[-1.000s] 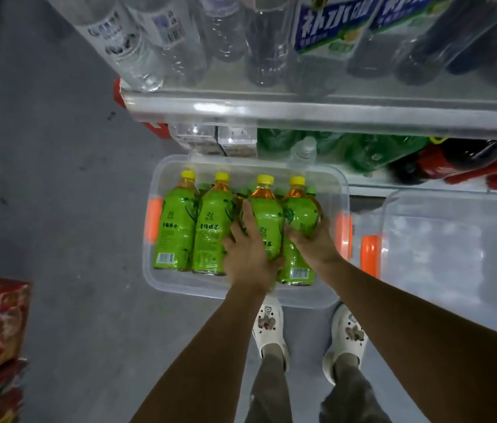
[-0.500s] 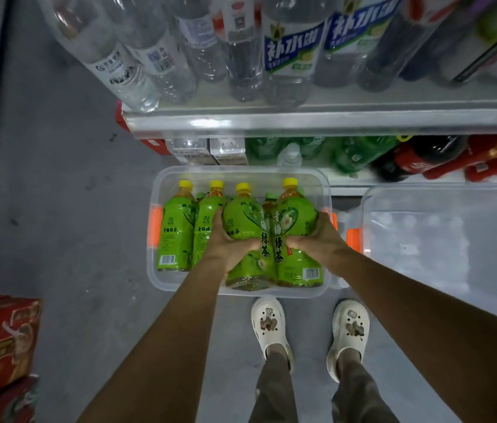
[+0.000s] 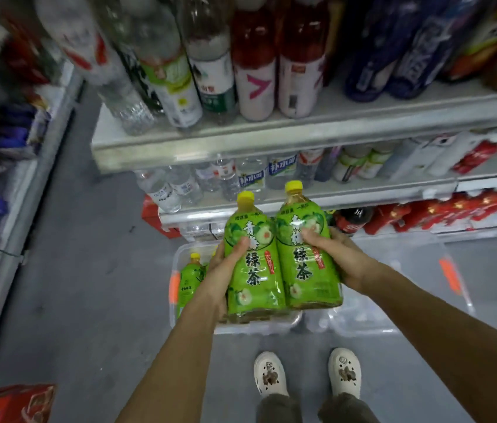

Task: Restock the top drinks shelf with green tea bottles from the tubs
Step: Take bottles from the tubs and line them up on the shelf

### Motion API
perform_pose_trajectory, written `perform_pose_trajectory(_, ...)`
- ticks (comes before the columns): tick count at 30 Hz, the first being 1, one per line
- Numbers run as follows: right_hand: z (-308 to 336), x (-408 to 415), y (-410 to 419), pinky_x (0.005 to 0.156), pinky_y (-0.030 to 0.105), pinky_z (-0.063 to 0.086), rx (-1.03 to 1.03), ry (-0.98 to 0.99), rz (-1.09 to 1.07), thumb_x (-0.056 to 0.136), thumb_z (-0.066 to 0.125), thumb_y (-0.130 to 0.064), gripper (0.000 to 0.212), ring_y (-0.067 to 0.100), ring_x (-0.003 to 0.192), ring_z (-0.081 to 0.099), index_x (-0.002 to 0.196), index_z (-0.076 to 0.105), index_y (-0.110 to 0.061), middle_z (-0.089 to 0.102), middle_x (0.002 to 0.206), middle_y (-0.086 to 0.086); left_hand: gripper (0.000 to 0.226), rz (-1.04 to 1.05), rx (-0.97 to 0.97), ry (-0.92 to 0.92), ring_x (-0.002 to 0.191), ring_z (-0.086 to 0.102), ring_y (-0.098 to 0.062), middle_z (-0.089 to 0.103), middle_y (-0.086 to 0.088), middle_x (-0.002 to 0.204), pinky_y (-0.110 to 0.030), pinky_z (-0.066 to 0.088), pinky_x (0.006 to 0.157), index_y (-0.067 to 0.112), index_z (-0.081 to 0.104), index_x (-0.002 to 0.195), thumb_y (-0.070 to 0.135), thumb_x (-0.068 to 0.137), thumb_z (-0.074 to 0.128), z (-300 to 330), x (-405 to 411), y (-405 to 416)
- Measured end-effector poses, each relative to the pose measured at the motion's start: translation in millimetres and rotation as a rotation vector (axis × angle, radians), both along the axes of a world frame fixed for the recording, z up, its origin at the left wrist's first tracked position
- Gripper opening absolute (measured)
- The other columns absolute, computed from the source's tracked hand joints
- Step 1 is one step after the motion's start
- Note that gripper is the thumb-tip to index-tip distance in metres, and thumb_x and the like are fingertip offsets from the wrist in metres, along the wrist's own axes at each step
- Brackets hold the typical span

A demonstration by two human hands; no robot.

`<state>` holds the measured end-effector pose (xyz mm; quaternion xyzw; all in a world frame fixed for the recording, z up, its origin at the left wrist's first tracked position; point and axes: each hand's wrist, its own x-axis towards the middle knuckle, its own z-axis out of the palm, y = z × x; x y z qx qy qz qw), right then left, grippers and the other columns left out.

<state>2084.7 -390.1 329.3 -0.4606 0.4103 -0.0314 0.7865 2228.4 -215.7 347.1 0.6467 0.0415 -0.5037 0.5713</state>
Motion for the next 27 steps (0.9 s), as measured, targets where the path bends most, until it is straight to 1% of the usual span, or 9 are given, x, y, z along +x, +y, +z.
perform_pose_trajectory(3,55.7,-19.2,-2.1,0.073,0.037,0.060,-0.099,-0.063,-0.103,0.064,0.079,-0.034,0.061,0.025,0.087,0.075,0.118,0.062,-0.013,0.077,0.098,0.008,0.073,-0.038,-0.084,-0.075,0.112,0.065,-0.018,0.070,0.011,0.116,-0.046,0.053,0.100,0.043,0.061,0.112,0.064,0.047,0.086,50.9,-17.0,-14.7)
perform_pose_trajectory(6,102.5,-46.4,-11.6,0.072,0.036,0.061,-0.161,-0.103,-0.181,0.064,0.079,-0.035,0.061,0.026,0.088,0.074,0.119,0.064,-0.013,0.076,0.101,0.010,0.031,-0.103,-0.148,-0.174,0.073,0.063,0.002,0.066,0.020,0.093,-0.019,0.054,0.057,0.044,0.051,0.100,0.039,0.080,0.076,95.2,-39.8,-32.6)
perform_pose_trajectory(8,130.0,-67.5,-21.5,0.074,0.038,0.061,-0.203,-0.140,-0.212,0.066,0.081,-0.037,0.063,0.027,0.090,0.074,0.122,0.062,-0.014,0.076,0.103,0.011,0.028,-0.126,-0.196,-0.199,0.063,0.069,-0.004,0.073,0.018,0.078,-0.021,0.054,0.049,0.040,0.051,0.105,0.027,0.090,0.070,123.9,-54.4,-47.1)
perform_pose_trajectory(10,155.9,-91.1,-33.5,0.078,0.041,0.060,-0.247,-0.166,-0.230,0.067,0.085,-0.040,0.066,0.028,0.092,0.074,0.124,0.061,-0.015,0.076,0.104,0.010,0.030,-0.145,-0.250,-0.257,0.065,0.074,-0.006,0.076,0.017,0.074,-0.024,0.056,0.050,0.037,0.055,0.107,0.024,0.087,0.073,149.1,-67.8,-65.1)
perform_pose_trajectory(14,206.8,-144.5,-63.2,0.080,0.043,0.060,-0.334,-0.208,-0.314,0.055,0.089,-0.050,0.085,0.027,0.095,0.073,0.128,0.059,-0.017,0.074,0.111,0.010,0.053,-0.193,-0.391,-0.327,0.087,0.075,-0.019,0.077,0.005,0.102,-0.034,0.060,0.065,0.037,0.059,0.122,0.034,0.075,0.082,203.2,-110.6,-107.1)
perform_pose_trajectory(17,243.8,-195.7,-88.1,0.068,0.037,0.061,-0.352,-0.263,-0.376,0.060,0.087,-0.045,0.075,0.025,0.088,0.075,0.123,0.057,-0.017,0.076,0.102,0.007,0.073,-0.211,-0.460,-0.360,0.096,0.074,-0.025,0.075,-0.002,0.114,-0.046,0.062,0.077,0.035,0.058,0.126,0.044,0.061,0.092,241.5,-157.1,-139.0)
perform_pose_trajectory(18,254.7,-214.2,-98.2,0.071,0.038,0.060,-0.379,-0.261,-0.394,0.058,0.087,-0.048,0.082,0.027,0.091,0.074,0.125,0.054,-0.015,0.074,0.105,0.009,0.077,-0.213,-0.495,-0.362,0.094,0.075,-0.027,0.075,-0.006,0.113,-0.046,0.062,0.075,0.030,0.059,0.128,0.041,0.060,0.093,251.1,-173.4,-151.2)
perform_pose_trajectory(20,274.7,-253.6,-120.3,0.078,0.042,0.059,-0.452,-0.251,-0.412,0.049,0.088,-0.054,0.100,0.031,0.093,0.073,0.130,0.051,-0.009,0.073,0.108,0.013,0.069,-0.213,-0.566,-0.381,0.084,0.076,-0.024,0.077,-0.008,0.107,-0.040,0.062,0.066,0.025,0.061,0.123,0.038,0.059,0.085,268.8,-209.4,-175.0)
perform_pose_trajectory(27,339.1,-385.0,-200.6,0.065,0.037,0.058,-0.621,-0.382,-0.410,0.054,0.082,-0.046,0.087,0.027,0.075,0.072,0.125,0.057,-0.002,0.074,0.094,0.014,0.065,-0.210,-0.714,-0.440,0.091,0.074,-0.030,0.074,-0.013,0.113,-0.043,0.063,0.070,0.018,0.060,0.126,0.032,0.066,0.080,311.9,-334.8,-256.9)
